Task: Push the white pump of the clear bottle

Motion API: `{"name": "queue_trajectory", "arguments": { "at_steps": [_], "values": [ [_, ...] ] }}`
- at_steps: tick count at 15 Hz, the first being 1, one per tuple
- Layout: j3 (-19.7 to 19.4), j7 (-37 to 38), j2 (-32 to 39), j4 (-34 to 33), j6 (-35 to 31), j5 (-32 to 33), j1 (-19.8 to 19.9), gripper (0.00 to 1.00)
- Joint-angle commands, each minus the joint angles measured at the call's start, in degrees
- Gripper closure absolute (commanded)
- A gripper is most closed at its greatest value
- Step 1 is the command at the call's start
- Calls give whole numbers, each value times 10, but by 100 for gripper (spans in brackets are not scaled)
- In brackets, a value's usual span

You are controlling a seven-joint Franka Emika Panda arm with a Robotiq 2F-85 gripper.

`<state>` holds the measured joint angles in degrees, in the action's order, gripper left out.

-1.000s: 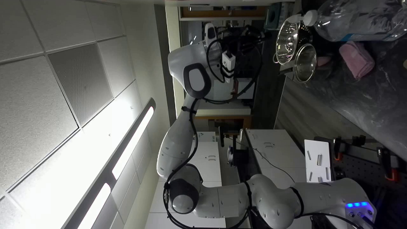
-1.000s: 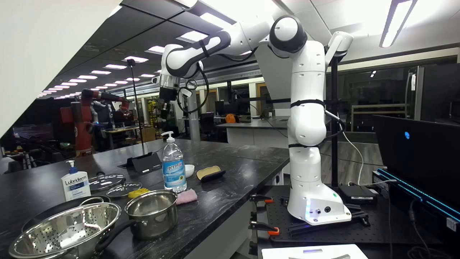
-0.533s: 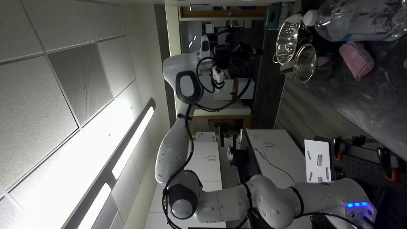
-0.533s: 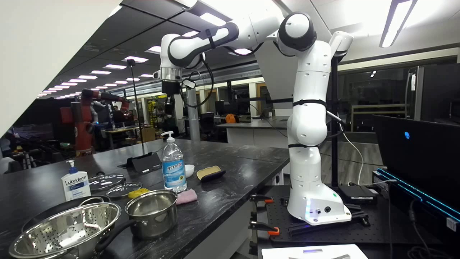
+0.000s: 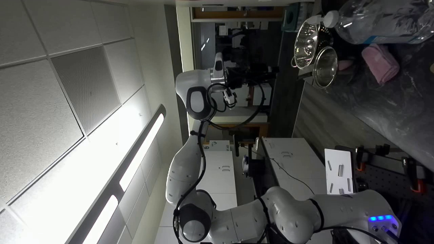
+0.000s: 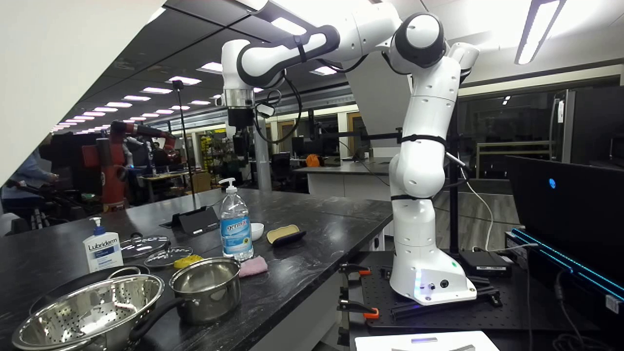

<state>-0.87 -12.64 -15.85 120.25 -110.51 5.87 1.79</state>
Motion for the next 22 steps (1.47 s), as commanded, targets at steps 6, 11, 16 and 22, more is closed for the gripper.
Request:
{"name": "queue_trajectory", "arguments": {
  "at_steps": [6, 11, 16, 22],
  "values": [
    [2, 154, -63, 117, -11, 1, 11, 0],
    [11, 263, -80, 170, -40, 8, 25, 0],
    [23, 331, -103, 212, -57, 11, 33, 0],
    [34, 360, -126, 237, -46, 14, 41, 0]
  ]
}}
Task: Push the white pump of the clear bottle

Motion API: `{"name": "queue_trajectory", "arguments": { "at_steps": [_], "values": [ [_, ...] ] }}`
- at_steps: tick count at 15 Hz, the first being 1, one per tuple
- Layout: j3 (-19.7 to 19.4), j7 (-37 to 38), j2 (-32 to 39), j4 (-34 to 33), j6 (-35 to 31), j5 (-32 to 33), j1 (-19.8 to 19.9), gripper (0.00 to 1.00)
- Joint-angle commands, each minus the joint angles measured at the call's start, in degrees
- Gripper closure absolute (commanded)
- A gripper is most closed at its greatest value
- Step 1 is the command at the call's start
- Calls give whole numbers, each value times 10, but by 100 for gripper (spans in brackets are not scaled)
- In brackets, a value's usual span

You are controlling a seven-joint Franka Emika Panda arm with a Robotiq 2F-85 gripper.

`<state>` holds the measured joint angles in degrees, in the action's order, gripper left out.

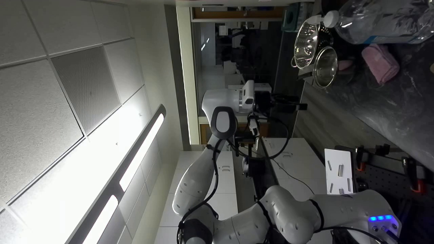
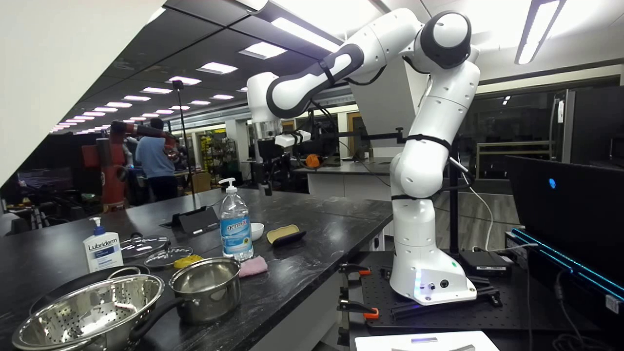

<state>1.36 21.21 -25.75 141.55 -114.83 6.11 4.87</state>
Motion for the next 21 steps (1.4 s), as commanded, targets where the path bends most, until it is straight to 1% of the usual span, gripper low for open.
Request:
{"name": "queue_trajectory", "arguments": {
  "at_steps": [1, 21],
  "values": [
    [5, 3, -4, 4, 1, -1, 5, 0],
    [7, 4, -11, 12, 1, -1, 9, 0]
  ]
}}
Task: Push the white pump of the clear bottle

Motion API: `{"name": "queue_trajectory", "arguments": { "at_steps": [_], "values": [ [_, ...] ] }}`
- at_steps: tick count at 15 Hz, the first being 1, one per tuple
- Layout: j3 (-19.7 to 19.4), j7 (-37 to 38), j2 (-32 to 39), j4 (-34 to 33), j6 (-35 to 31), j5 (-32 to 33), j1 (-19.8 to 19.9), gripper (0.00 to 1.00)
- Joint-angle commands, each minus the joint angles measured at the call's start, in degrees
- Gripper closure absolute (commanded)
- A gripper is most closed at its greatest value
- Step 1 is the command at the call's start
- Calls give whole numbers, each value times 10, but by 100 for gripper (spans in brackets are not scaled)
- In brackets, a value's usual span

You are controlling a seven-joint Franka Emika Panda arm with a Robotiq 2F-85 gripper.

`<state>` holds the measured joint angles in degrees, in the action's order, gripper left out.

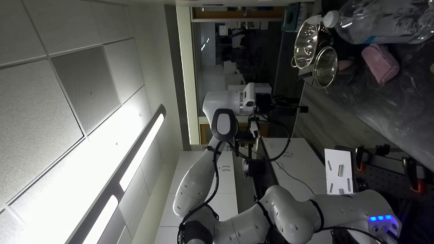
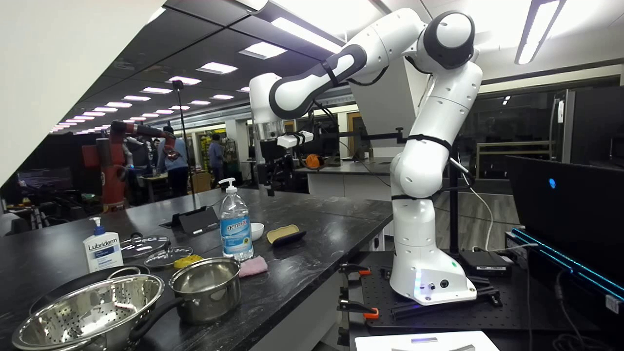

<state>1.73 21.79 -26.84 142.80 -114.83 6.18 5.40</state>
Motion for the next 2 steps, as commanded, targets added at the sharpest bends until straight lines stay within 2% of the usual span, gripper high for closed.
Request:
{"name": "queue_trajectory", "arguments": {
  "at_steps": [1, 2],
  "values": [
    [3, -2, 0, -1, 1, -2, 3, 0],
    [3, -2, 0, -1, 1, -2, 3, 0]
  ]
}}
